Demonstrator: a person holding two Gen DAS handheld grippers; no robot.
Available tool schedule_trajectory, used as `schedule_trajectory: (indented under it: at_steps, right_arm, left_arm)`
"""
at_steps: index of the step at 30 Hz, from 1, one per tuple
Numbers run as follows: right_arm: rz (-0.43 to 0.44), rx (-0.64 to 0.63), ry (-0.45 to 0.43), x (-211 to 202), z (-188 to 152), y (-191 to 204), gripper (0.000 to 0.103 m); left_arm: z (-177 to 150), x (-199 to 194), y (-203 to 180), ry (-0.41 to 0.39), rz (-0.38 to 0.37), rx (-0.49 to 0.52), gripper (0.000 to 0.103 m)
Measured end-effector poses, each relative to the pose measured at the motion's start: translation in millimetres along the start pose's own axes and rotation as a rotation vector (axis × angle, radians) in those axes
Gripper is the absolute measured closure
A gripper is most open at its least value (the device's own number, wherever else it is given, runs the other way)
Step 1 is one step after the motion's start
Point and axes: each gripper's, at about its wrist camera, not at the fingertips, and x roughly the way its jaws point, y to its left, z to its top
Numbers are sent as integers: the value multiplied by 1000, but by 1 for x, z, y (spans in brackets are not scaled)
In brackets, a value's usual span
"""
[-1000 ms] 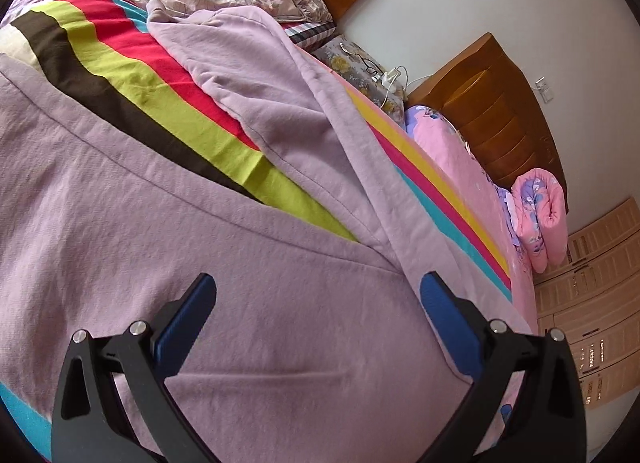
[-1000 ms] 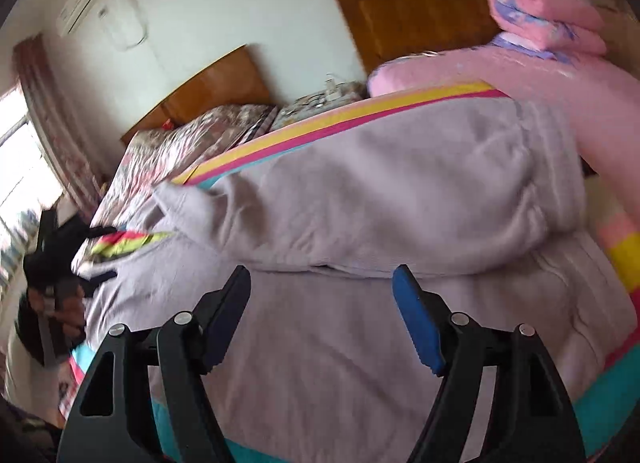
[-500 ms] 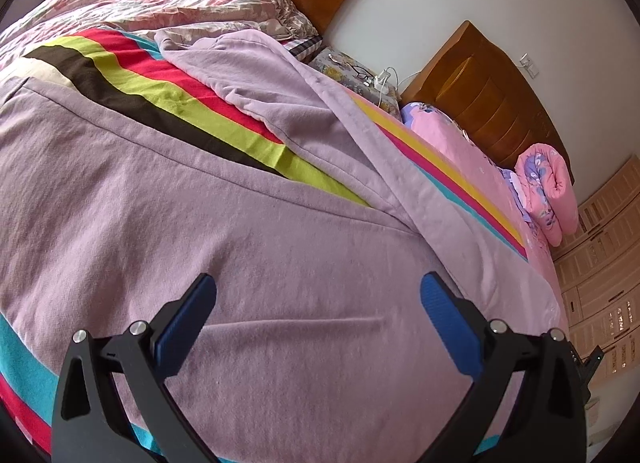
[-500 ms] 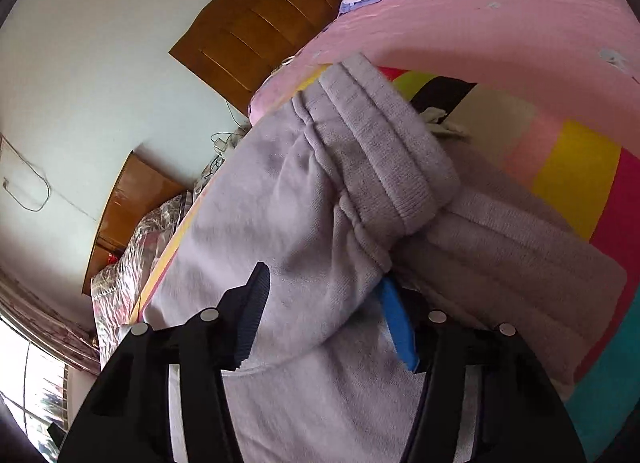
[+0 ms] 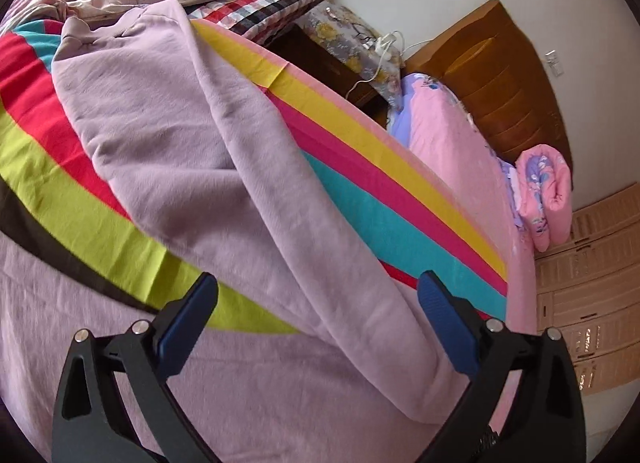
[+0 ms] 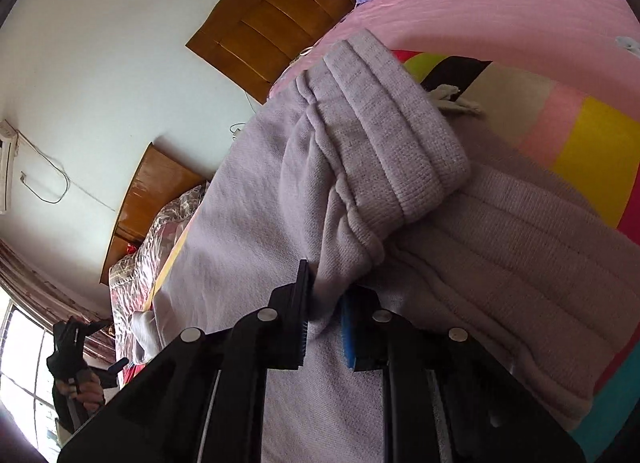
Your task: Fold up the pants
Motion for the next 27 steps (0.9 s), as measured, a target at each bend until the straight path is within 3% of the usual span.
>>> schedule_trajectory:
  at_steps: [2, 4, 8, 10, 12, 18, 25, 27]
  right_arm:
    - [9, 1, -2, -2, -3, -2, 87]
    - [15, -3, -3, -3, -3, -7, 87]
    - [25, -2, -3, -7, -4, -12, 87]
    - [31, -1, -4, -8, -4, -13, 87]
    - [33, -1, -3, -9, -4, -13, 87]
    - [42, -30, 14, -22, 11, 0, 89]
    - [66, -309, -14, -51, 114, 95, 91]
    - [71, -337, -41, -65, 129, 111, 91]
  left_arm:
    - [14, 15, -1, 35, 9, -13, 18]
    - [23, 25, 2, 64, -7, -25, 34]
    - [30, 42, 7, 97, -4, -39, 53]
    - [30, 43, 8, 80, -16, -27, 85]
    - [30, 38, 9, 37, -22, -13, 97]
    - [17, -19, -5, -109, -65, 91, 98]
    - [15, -110, -36, -185, -102, 239, 98]
    - [-2, -133, -32, -207, -132, 264, 98]
